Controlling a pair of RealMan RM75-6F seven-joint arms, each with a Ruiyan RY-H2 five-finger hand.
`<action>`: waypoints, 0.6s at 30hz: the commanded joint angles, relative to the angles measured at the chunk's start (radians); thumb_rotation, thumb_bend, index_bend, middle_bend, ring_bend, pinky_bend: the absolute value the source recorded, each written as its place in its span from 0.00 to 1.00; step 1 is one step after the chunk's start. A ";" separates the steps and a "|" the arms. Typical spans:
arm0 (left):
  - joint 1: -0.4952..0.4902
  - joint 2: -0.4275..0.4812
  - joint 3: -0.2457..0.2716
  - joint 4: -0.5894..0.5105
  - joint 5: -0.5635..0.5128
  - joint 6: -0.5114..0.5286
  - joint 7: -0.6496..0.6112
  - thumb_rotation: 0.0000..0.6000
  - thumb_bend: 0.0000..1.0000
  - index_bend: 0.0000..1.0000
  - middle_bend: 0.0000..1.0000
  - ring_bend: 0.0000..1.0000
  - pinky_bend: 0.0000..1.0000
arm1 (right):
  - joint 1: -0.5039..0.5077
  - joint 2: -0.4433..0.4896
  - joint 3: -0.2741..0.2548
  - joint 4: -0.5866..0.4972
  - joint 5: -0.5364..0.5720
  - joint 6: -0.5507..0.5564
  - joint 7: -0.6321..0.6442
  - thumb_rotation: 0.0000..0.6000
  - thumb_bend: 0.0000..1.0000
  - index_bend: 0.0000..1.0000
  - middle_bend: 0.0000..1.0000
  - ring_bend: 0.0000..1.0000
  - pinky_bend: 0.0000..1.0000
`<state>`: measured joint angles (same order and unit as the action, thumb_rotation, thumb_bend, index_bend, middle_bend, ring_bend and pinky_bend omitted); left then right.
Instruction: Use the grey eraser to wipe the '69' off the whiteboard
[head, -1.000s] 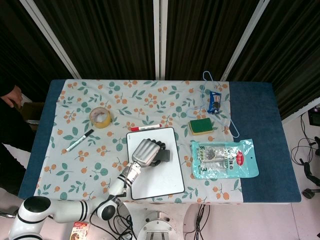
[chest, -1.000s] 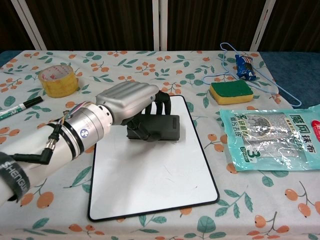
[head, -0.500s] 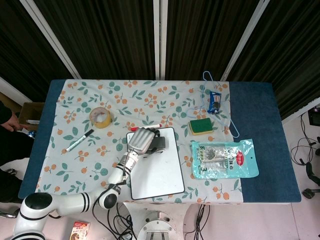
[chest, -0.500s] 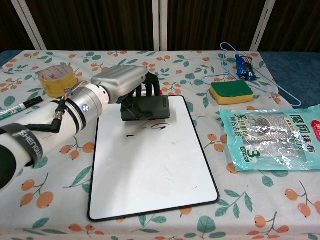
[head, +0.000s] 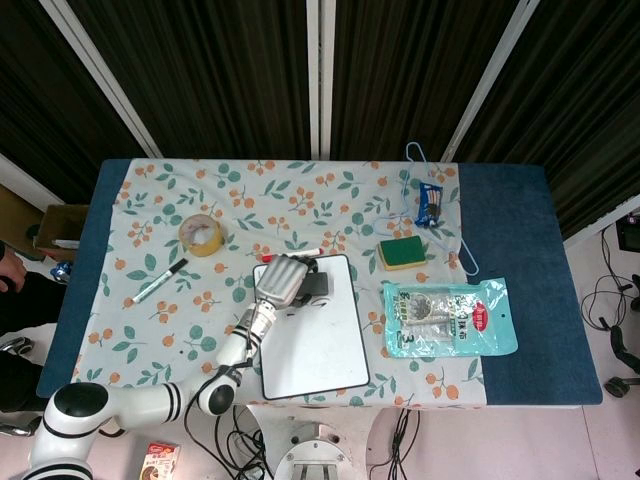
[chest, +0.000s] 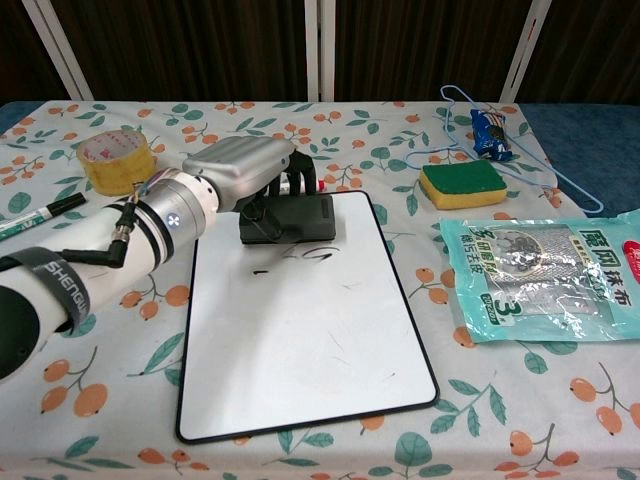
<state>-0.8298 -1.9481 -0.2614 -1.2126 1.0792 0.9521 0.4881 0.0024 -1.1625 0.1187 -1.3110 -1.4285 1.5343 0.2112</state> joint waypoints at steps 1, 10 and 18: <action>-0.003 0.004 0.009 -0.015 -0.002 -0.002 0.013 1.00 0.40 0.67 0.67 0.62 0.62 | 0.000 0.000 -0.001 0.001 0.000 -0.002 0.000 1.00 0.37 0.00 0.00 0.00 0.00; 0.001 0.023 0.042 -0.086 0.010 0.005 0.024 1.00 0.40 0.68 0.67 0.62 0.62 | 0.004 -0.004 -0.002 0.002 -0.005 -0.006 -0.001 1.00 0.37 0.00 0.00 0.00 0.00; -0.007 0.072 0.085 -0.178 0.030 -0.038 0.029 1.00 0.40 0.68 0.67 0.62 0.62 | 0.007 -0.007 -0.002 0.005 -0.005 -0.013 -0.003 1.00 0.37 0.00 0.00 0.00 0.00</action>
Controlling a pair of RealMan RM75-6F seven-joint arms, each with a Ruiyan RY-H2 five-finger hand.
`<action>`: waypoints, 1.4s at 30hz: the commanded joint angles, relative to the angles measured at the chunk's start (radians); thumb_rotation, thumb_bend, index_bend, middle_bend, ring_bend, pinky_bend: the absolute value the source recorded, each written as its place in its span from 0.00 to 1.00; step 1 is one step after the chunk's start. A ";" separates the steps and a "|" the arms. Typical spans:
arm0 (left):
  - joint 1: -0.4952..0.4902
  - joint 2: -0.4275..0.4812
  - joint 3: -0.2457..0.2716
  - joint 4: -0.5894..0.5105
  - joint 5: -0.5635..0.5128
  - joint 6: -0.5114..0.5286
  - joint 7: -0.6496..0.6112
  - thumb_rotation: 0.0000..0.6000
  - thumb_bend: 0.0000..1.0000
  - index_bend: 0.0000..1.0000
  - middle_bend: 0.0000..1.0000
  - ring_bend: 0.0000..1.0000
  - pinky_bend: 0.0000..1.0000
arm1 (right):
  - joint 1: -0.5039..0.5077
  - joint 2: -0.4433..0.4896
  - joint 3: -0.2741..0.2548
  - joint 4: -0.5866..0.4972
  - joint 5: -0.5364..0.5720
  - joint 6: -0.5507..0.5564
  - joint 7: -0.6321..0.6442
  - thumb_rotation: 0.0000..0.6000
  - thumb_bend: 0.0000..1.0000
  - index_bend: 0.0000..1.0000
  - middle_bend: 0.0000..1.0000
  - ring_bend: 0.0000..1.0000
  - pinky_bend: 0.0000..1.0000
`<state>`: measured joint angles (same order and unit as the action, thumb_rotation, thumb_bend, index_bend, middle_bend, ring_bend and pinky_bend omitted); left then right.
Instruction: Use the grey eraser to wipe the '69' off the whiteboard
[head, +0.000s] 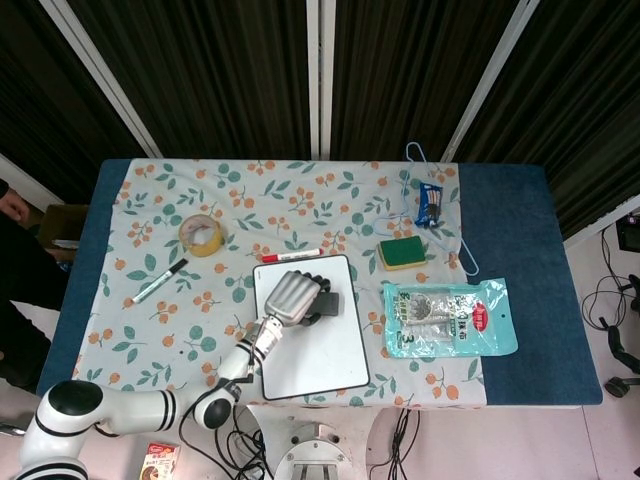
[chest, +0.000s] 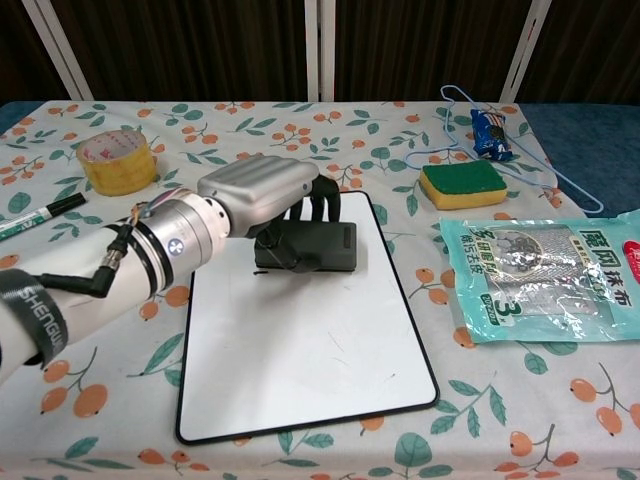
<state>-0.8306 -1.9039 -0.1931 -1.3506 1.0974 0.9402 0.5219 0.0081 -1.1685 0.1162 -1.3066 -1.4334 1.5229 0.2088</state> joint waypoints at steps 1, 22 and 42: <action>-0.008 0.038 0.021 -0.055 0.017 -0.033 -0.005 1.00 0.40 0.68 0.67 0.62 0.62 | 0.002 -0.001 0.000 0.001 0.001 -0.003 -0.001 1.00 0.37 0.00 0.00 0.00 0.00; 0.049 0.109 0.051 -0.057 0.088 0.068 -0.121 1.00 0.40 0.68 0.68 0.63 0.62 | -0.003 -0.002 -0.002 0.000 -0.005 0.007 -0.001 1.00 0.37 0.00 0.00 0.00 0.00; 0.107 0.140 0.104 -0.045 0.134 0.051 -0.213 1.00 0.40 0.69 0.69 0.64 0.62 | 0.001 -0.002 -0.006 -0.016 -0.008 -0.002 -0.023 1.00 0.37 0.00 0.00 0.00 0.00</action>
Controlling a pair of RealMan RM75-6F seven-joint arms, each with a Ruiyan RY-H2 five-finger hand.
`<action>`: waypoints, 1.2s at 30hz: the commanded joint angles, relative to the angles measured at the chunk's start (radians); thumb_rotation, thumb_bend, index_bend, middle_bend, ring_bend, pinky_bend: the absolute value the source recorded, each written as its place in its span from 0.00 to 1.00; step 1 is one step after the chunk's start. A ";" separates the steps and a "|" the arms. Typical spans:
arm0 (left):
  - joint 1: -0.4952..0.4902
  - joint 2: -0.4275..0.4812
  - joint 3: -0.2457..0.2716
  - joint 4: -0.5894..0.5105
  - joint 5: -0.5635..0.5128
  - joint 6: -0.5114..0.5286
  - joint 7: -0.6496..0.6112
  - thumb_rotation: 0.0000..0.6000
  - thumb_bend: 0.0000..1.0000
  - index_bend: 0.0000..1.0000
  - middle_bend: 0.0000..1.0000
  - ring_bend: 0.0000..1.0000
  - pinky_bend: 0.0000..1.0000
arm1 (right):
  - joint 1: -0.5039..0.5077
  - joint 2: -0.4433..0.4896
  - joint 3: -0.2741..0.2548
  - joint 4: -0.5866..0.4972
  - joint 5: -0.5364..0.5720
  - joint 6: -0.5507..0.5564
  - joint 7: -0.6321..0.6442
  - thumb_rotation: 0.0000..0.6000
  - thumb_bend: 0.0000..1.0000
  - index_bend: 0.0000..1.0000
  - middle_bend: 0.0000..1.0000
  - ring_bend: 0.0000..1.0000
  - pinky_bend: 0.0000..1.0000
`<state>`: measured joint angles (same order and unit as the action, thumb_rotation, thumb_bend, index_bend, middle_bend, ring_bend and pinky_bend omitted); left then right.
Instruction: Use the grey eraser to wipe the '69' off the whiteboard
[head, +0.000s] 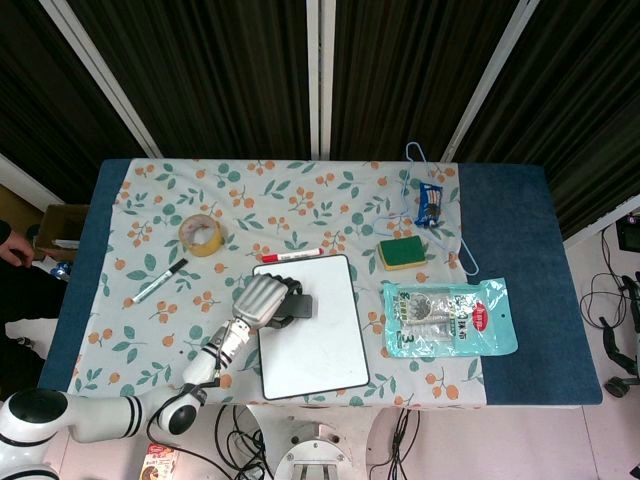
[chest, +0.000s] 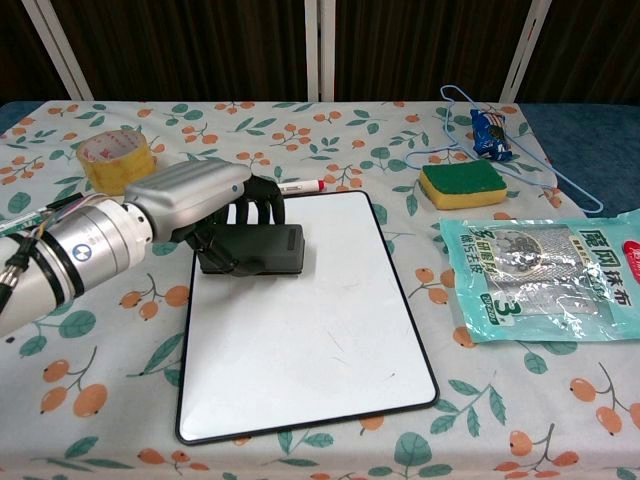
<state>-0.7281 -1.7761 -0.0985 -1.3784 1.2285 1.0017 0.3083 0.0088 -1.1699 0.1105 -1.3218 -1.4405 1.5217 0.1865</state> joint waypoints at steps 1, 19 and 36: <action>0.004 0.020 0.013 -0.031 -0.003 -0.023 0.002 1.00 0.40 0.69 0.69 0.64 0.62 | 0.001 -0.001 -0.001 -0.001 -0.001 -0.001 -0.001 1.00 0.37 0.00 0.00 0.00 0.00; -0.002 0.214 0.058 -0.336 0.037 -0.100 -0.021 1.00 0.40 0.71 0.70 0.66 0.64 | 0.000 0.002 0.001 -0.001 0.000 0.001 0.009 1.00 0.37 0.00 0.00 0.00 0.00; 0.203 0.251 0.028 -0.014 0.123 0.223 -0.245 1.00 0.40 0.71 0.70 0.66 0.65 | 0.010 0.008 -0.001 -0.024 -0.013 -0.002 -0.014 1.00 0.37 0.00 0.00 0.00 0.00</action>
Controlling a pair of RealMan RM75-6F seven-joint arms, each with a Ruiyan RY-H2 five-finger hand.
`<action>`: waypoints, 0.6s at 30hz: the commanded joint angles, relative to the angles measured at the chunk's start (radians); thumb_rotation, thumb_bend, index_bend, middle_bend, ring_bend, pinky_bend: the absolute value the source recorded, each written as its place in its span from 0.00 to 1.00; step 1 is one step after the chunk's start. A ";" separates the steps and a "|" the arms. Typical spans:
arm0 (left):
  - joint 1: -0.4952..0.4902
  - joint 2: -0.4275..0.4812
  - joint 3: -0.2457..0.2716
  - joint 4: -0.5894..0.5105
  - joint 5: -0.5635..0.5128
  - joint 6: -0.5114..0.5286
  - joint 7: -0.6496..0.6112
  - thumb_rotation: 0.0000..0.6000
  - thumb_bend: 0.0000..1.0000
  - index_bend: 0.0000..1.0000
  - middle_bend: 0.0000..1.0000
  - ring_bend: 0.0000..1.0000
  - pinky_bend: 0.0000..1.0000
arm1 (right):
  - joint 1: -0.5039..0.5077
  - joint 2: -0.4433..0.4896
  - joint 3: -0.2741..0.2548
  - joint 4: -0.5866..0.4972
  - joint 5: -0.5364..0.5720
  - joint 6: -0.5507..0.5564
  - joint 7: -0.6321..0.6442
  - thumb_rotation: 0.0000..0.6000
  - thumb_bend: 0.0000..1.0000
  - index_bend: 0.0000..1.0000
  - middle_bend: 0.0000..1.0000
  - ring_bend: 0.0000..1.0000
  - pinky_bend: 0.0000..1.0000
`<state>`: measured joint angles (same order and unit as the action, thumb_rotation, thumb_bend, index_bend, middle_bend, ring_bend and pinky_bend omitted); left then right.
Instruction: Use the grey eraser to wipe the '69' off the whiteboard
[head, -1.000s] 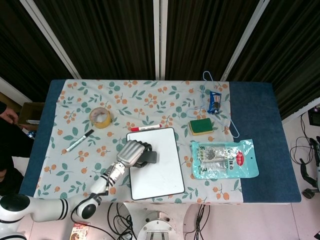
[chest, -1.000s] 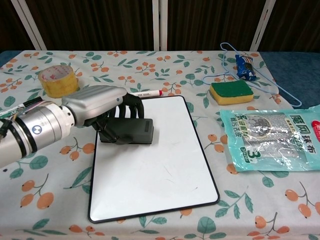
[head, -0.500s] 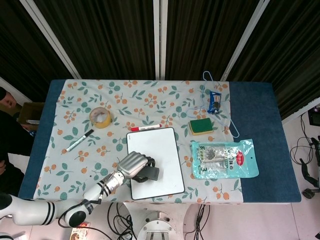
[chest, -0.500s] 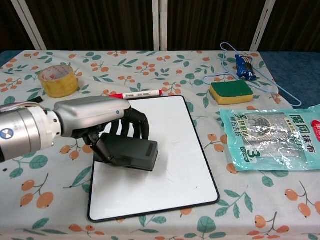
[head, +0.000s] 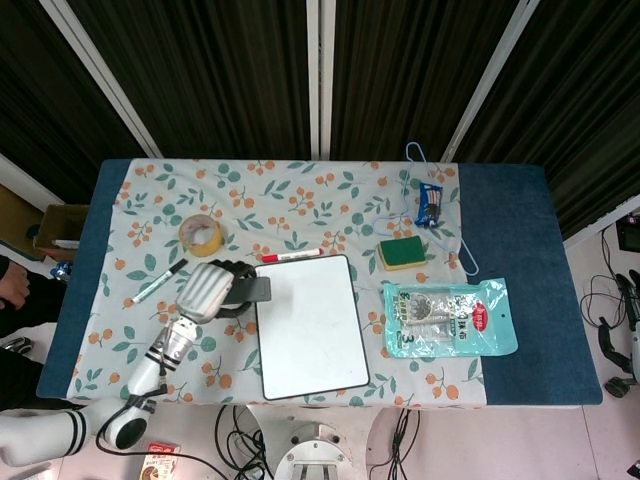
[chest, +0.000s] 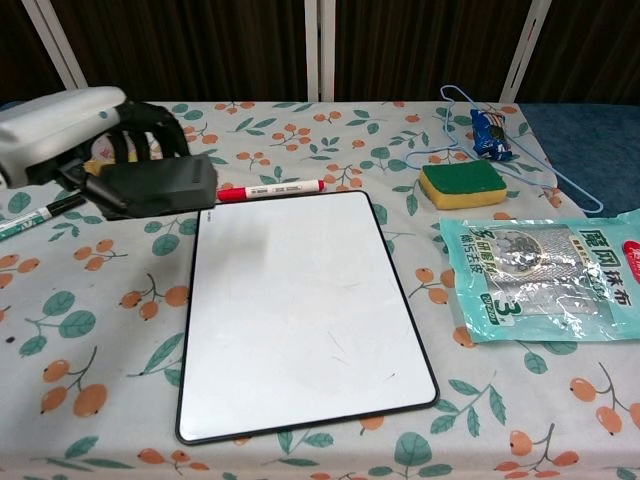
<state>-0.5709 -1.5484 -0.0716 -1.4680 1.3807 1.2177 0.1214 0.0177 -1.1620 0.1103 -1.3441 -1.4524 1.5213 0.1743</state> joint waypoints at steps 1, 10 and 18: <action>0.059 0.029 0.004 0.101 -0.040 0.005 -0.077 1.00 0.40 0.71 0.70 0.66 0.65 | 0.003 -0.001 -0.001 -0.003 -0.003 -0.004 -0.006 1.00 0.37 0.00 0.00 0.00 0.00; 0.126 0.017 0.043 0.242 -0.041 -0.017 -0.198 1.00 0.39 0.70 0.69 0.65 0.65 | 0.015 -0.011 -0.009 -0.014 -0.014 -0.016 -0.031 1.00 0.37 0.00 0.00 0.00 0.00; 0.151 -0.047 0.067 0.342 0.031 0.012 -0.279 1.00 0.25 0.48 0.54 0.52 0.59 | 0.006 -0.003 -0.010 -0.025 -0.010 -0.002 -0.038 1.00 0.37 0.00 0.00 0.00 0.00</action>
<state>-0.4258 -1.5821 -0.0128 -1.1434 1.3967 1.2258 -0.1420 0.0244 -1.1648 0.1007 -1.3692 -1.4624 1.5190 0.1368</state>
